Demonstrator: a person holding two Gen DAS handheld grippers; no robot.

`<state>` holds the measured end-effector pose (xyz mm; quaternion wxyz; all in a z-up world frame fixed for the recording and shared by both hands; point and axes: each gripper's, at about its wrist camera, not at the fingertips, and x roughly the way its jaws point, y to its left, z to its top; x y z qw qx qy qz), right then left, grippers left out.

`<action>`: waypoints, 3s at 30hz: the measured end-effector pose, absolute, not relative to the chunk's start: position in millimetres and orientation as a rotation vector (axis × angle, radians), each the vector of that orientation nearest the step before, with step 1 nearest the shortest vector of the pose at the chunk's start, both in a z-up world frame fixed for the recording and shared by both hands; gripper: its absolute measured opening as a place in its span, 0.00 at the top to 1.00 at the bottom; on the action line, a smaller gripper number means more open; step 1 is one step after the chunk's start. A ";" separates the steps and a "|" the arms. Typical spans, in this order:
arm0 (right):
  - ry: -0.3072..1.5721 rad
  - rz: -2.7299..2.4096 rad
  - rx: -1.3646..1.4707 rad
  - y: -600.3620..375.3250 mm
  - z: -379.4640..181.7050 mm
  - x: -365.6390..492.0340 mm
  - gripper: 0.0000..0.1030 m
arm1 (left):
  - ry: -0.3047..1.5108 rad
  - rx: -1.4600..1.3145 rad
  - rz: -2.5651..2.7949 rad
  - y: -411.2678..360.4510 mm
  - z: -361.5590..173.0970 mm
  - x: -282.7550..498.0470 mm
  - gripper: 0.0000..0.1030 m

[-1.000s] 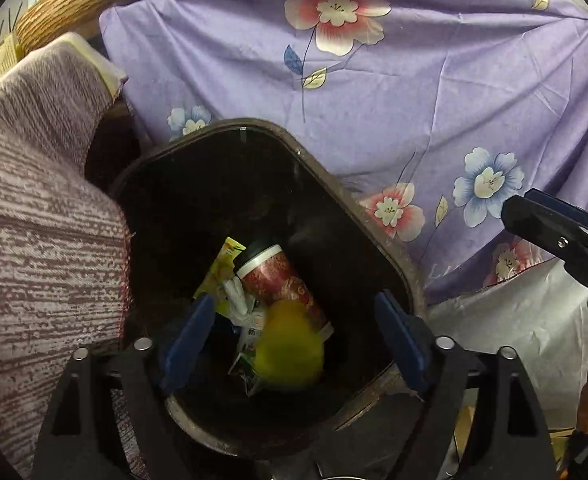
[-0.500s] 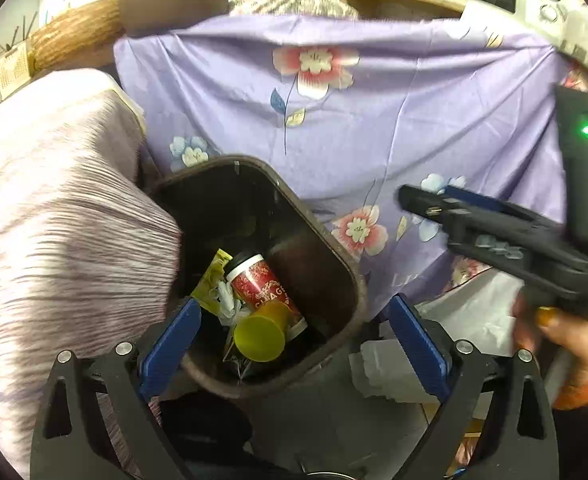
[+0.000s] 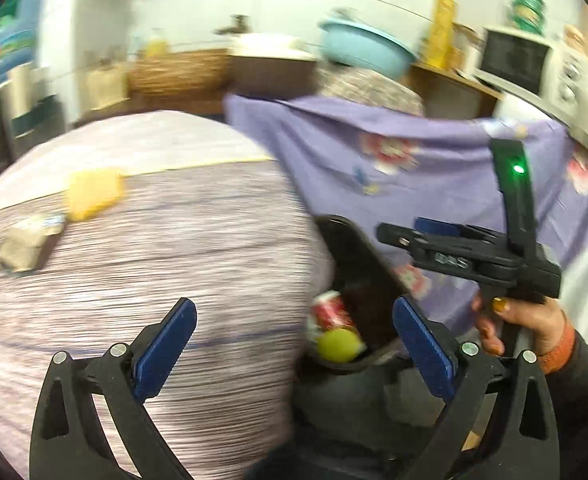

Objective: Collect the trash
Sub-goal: 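Move both grippers from the bin back over the table, then grasp the silver snack bag with the left gripper while the right grasps the yellow foam net, then carry the bag and net over the bin and open the right gripper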

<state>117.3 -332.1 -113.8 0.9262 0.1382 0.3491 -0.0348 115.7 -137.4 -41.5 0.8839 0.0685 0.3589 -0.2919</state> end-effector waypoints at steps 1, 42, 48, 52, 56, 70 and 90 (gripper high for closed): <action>0.715 -0.048 0.271 -323.9 -110.6 122.1 0.24 | 0.744 0.135 -0.580 -126.5 -39.3 118.6 0.05; 0.925 0.363 -0.238 -63.6 -93.4 381.5 0.51 | 1.000 0.149 -0.436 87.1 -70.3 333.4 0.11; 0.890 0.355 -0.277 -63.5 -93.9 375.2 0.75 | 0.949 0.213 -0.424 74.4 -69.3 326.6 0.49; 0.884 0.343 -0.246 -71.2 -91.0 374.0 0.84 | 0.939 0.189 -0.417 74.2 -64.3 324.5 0.72; 0.876 0.332 -0.228 -77.3 -90.6 368.8 0.85 | 0.922 0.157 -0.422 75.7 -58.7 320.4 0.79; 0.737 0.278 -0.162 -118.7 -54.7 316.3 0.85 | 0.757 0.089 -0.440 62.7 -10.9 256.2 0.87; 0.620 0.085 0.055 -253.7 -44.0 156.0 0.85 | 0.580 0.055 -0.618 -31.2 13.7 154.4 0.88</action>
